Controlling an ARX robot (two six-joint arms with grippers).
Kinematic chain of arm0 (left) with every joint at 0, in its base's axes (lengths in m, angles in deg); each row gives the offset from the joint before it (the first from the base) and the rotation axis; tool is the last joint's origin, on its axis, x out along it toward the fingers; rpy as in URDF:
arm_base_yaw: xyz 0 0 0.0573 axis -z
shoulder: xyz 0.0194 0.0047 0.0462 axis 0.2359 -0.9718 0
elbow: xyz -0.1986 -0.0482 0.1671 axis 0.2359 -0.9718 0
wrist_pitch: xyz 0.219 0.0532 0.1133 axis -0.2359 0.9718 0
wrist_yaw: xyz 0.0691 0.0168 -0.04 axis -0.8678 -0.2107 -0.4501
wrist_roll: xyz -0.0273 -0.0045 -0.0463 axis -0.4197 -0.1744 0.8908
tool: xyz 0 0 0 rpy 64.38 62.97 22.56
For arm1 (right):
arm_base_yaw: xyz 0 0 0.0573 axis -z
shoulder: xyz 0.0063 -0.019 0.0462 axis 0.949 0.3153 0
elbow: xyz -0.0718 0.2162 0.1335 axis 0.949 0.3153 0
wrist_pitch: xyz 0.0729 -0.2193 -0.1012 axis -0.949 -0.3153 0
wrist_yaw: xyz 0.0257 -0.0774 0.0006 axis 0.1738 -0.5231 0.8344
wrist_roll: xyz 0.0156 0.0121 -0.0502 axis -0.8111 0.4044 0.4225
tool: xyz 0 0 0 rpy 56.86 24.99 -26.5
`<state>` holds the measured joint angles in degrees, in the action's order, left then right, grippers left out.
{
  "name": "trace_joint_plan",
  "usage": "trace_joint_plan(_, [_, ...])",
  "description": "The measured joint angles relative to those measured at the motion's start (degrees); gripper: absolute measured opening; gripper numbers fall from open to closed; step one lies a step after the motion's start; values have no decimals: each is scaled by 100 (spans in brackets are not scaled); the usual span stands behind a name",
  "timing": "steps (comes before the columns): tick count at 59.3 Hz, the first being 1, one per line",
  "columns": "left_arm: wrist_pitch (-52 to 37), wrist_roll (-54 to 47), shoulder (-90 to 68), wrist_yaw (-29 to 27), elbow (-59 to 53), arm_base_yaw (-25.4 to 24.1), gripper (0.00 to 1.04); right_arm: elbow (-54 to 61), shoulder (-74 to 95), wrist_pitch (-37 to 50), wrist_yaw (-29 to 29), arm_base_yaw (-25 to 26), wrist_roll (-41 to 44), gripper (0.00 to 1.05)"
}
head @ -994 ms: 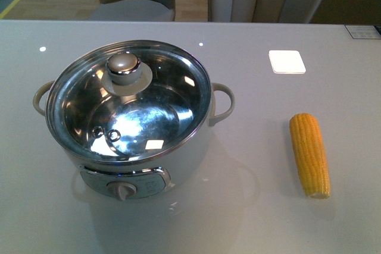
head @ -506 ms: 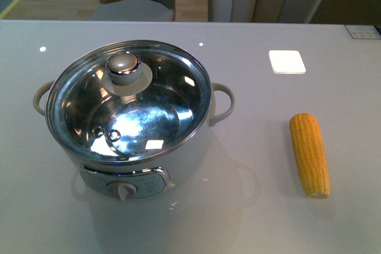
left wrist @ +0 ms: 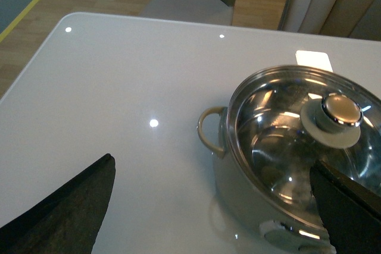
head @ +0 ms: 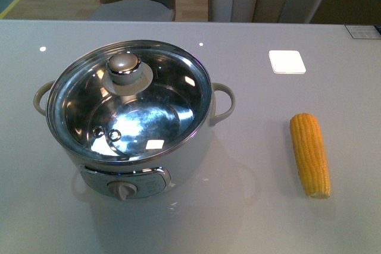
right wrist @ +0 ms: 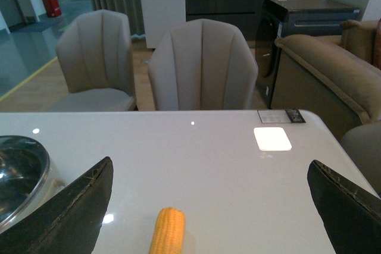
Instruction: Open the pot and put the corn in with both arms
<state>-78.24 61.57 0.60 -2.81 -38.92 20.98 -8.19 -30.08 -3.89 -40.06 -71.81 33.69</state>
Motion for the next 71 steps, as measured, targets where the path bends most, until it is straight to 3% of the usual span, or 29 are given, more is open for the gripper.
trace_joint_plan(12, [-2549, -214, -2527, 98, 426, 507, 98, 0, 0, 0, 0, 0, 2, 96])
trace_joint_plan(23, [-3901, -369, -4350, 306, 960, 826, 98, 0, 0, 0, 0, 0, 2, 96])
trace_joint_plan(49, [-5029, -590, -6771, 232, 2009, 1622, 98, 0, 0, 0, 0, 0, 2, 96])
trace_joint_plan(71, [-5189, -621, -7781, 129, 2590, 1690, 98, 0, 0, 0, 0, 0, 2, 96])
